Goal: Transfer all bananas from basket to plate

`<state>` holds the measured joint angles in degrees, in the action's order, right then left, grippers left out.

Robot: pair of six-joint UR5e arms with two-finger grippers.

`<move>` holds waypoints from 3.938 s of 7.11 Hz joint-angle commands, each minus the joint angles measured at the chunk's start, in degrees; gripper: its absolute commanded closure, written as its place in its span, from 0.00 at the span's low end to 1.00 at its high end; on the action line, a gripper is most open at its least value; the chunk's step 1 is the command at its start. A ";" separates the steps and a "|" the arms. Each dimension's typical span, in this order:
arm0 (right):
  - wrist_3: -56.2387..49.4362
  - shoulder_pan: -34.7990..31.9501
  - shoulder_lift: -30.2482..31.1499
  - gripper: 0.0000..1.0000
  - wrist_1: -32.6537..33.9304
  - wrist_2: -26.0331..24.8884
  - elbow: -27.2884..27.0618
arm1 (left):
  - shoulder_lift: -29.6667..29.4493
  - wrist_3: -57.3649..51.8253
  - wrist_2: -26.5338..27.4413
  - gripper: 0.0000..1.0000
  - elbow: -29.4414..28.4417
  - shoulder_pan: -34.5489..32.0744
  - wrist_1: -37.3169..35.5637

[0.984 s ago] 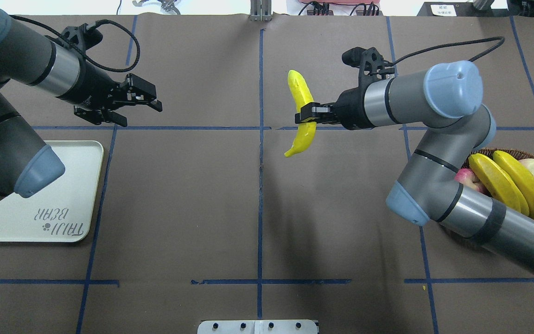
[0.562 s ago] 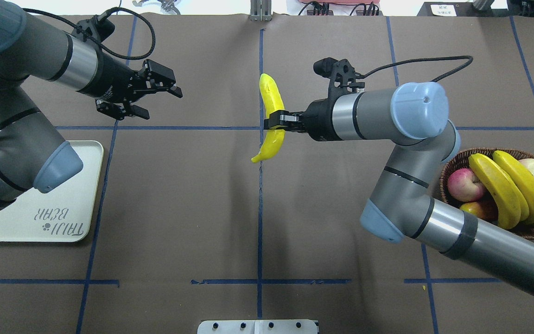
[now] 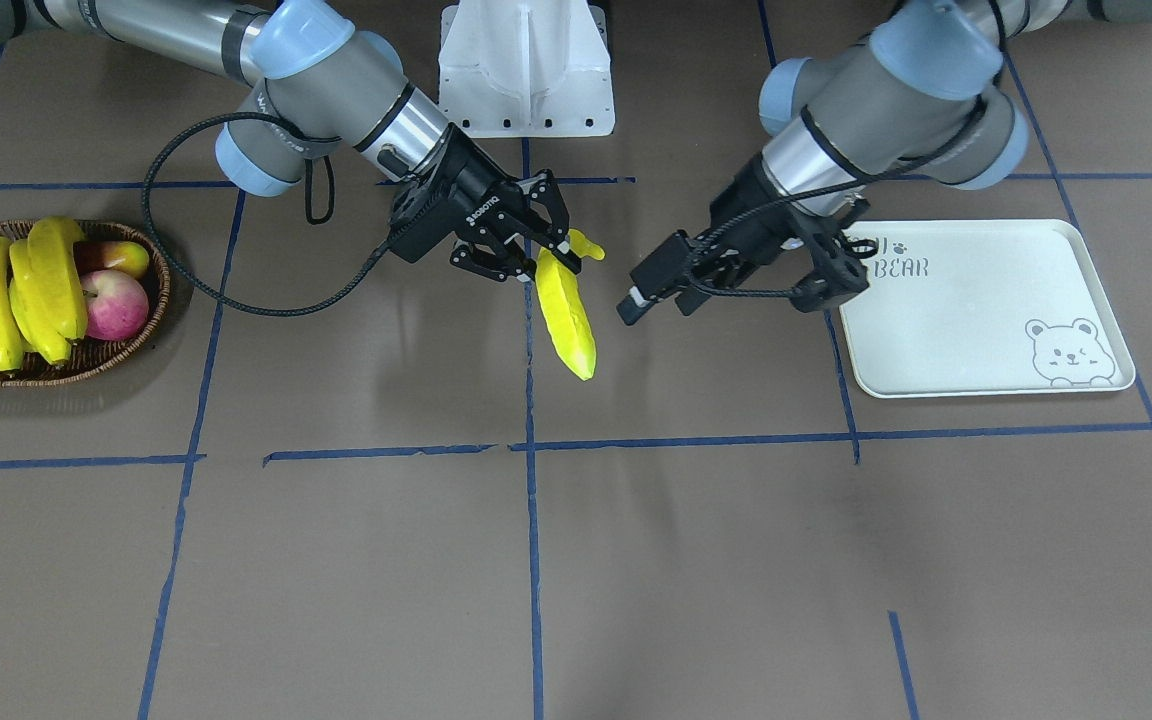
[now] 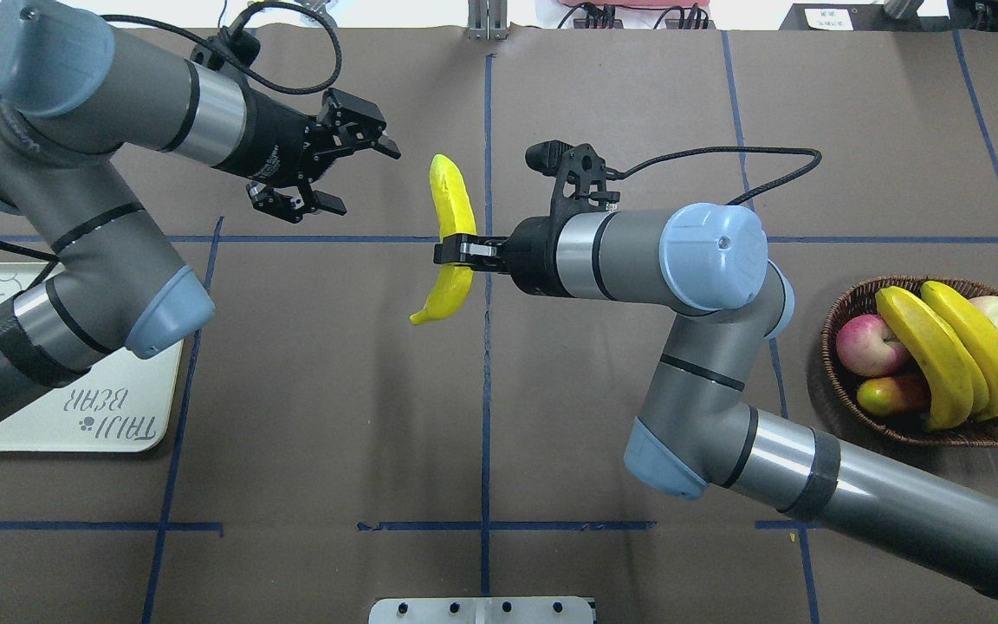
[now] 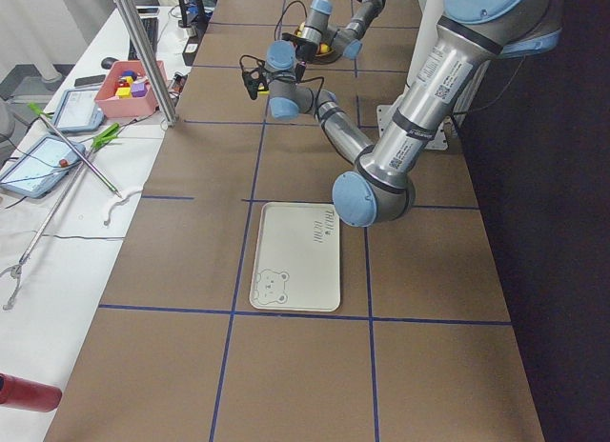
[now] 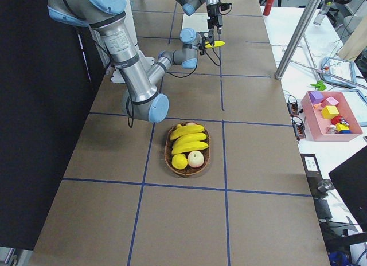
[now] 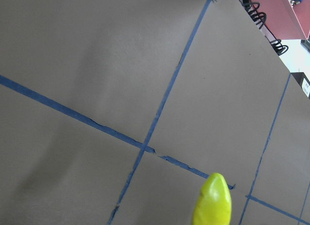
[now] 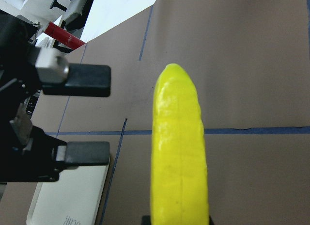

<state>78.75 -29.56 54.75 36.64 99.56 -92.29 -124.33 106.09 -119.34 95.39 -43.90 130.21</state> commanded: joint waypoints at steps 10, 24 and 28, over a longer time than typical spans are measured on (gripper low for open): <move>-0.44 0.74 -0.26 0.73 -0.08 -0.25 -0.34 | -2.76 0.61 4.64 1.00 -3.19 3.65 0.05; -28.32 -26.06 14.14 0.00 35.99 27.18 -8.68 | 33.52 -33.04 -14.71 1.00 -6.95 -21.84 -0.04; -33.92 -27.39 17.40 0.00 39.73 26.65 -11.50 | 36.44 -39.82 -8.98 0.72 -17.14 -22.02 5.73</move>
<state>45.23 -56.82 71.86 76.06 126.29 -103.44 -88.13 66.89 -128.78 81.46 -65.87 133.13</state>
